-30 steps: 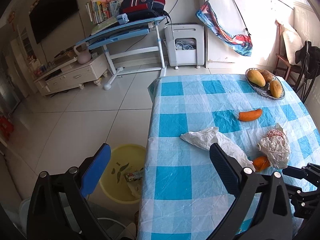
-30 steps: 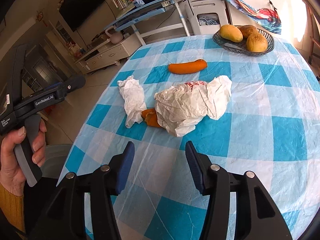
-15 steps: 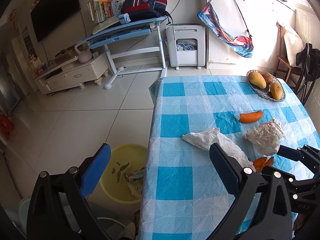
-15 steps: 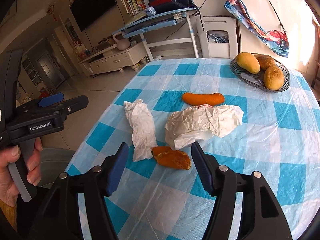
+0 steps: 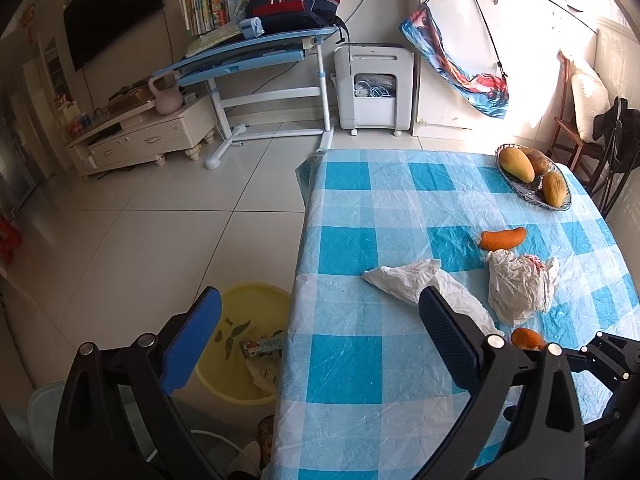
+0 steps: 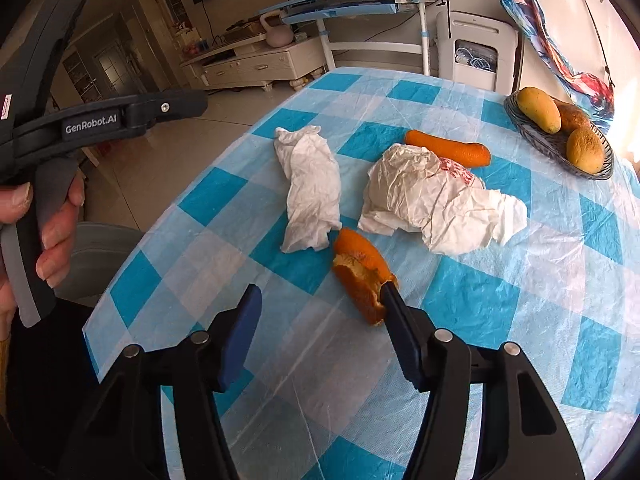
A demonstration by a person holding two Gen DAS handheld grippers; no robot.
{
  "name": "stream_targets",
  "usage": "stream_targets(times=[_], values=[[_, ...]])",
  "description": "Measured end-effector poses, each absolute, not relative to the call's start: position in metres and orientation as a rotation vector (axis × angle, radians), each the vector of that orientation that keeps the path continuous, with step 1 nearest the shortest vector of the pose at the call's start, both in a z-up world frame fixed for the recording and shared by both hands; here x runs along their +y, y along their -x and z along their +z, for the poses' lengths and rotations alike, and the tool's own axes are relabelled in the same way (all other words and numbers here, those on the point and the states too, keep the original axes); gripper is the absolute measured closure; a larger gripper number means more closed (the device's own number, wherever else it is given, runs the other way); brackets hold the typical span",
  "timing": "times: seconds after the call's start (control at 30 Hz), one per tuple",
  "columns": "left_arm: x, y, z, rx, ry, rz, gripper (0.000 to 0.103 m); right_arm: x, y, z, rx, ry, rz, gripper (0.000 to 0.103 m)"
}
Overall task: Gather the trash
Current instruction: 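Close the right tool on the orange peel piece beside the white bag, then lift the orange peel piece with the right tool and move it aside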
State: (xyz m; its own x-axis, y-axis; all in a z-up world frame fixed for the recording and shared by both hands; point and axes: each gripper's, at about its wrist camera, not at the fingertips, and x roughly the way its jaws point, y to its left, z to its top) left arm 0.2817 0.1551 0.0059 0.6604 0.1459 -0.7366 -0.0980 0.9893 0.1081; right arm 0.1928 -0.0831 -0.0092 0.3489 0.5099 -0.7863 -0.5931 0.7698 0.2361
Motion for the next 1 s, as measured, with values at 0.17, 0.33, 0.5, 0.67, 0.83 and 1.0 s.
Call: stream_targets(times=[0.17, 0.33, 0.5, 0.67, 0.83, 1.0], values=[[0.148, -0.287, -0.001, 0.856, -0.076, 0.139, 0.007, -0.094, -0.175, -0.007, 0.965, 0.126, 0.717, 0.043], [0.138, -0.290, -0.008, 0.869, -0.106, 0.134, 0.007, -0.098, -0.186, -0.005, 0.945, 0.050, 0.682, 0.043], [0.136, -0.295, -0.009, 0.874, -0.105, 0.133, 0.007, -0.097, -0.190, -0.009, 0.944, 0.026, 0.679, 0.043], [0.132, -0.300, -0.008, 0.874, -0.106, 0.127, 0.007, -0.098, -0.189, -0.009, 0.944, -0.010, 0.739, 0.051], [0.130, -0.305, -0.009, 0.877, -0.106, 0.123, 0.007, -0.103, -0.190, -0.008, 0.929, -0.006, 0.709, 0.051], [0.130, -0.314, -0.013, 0.898, -0.065, 0.107, 0.007, -0.111, -0.193, -0.009, 0.929, -0.022, 0.681, 0.051]])
